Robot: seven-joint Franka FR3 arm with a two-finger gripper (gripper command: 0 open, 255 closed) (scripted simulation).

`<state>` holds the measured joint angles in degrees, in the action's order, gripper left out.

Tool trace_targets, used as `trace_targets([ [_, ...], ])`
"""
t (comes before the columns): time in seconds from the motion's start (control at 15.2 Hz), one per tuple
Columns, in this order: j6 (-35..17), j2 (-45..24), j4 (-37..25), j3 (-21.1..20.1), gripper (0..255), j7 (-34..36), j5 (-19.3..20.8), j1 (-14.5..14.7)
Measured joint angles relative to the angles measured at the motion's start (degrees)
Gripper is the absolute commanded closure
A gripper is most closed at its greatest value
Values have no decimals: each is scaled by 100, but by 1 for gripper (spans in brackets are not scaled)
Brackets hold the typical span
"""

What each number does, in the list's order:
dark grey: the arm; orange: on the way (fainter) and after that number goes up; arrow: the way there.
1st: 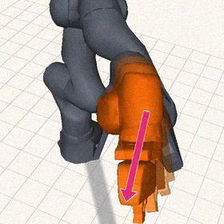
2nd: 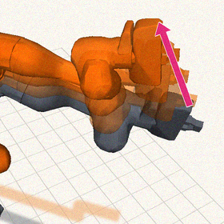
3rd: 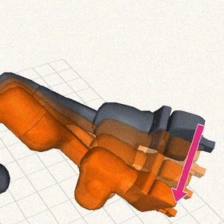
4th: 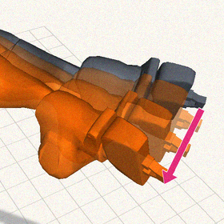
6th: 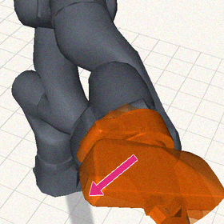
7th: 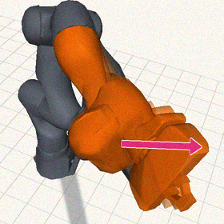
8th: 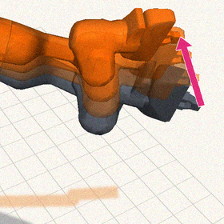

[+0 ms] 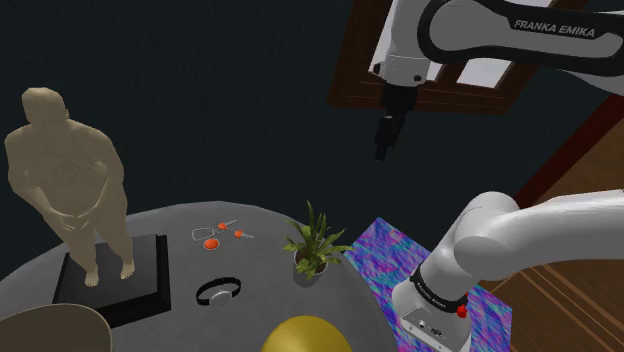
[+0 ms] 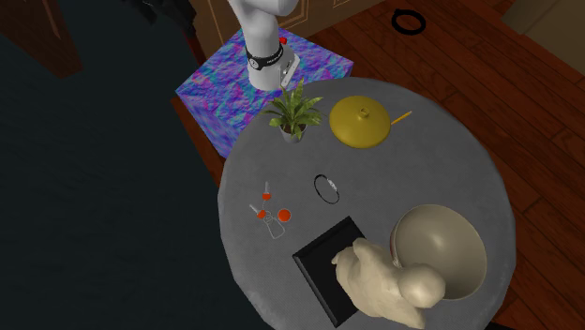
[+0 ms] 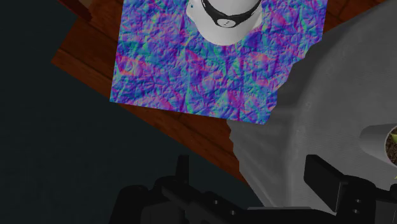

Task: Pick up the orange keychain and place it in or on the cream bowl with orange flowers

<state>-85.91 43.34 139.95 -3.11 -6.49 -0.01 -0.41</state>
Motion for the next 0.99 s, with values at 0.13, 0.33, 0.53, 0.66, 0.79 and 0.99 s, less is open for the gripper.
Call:
trace_targets([
  [0.13, -77, -47, 16, -37, 0, 1, -34, 38],
  [0.33, -491, -289, 100, -174, 0, -67, -151, 207],
  [0.53, -1038, -693, 133, -364, 0, -120, -285, 403],
  [0.66, -1373, -959, 125, -507, 0, -143, -375, 540],
  [0.79, -1736, -1213, 154, -636, 0, -188, -446, 664],
  [0.99, -2162, -1649, 20, -837, 0, -240, -521, 839],
])
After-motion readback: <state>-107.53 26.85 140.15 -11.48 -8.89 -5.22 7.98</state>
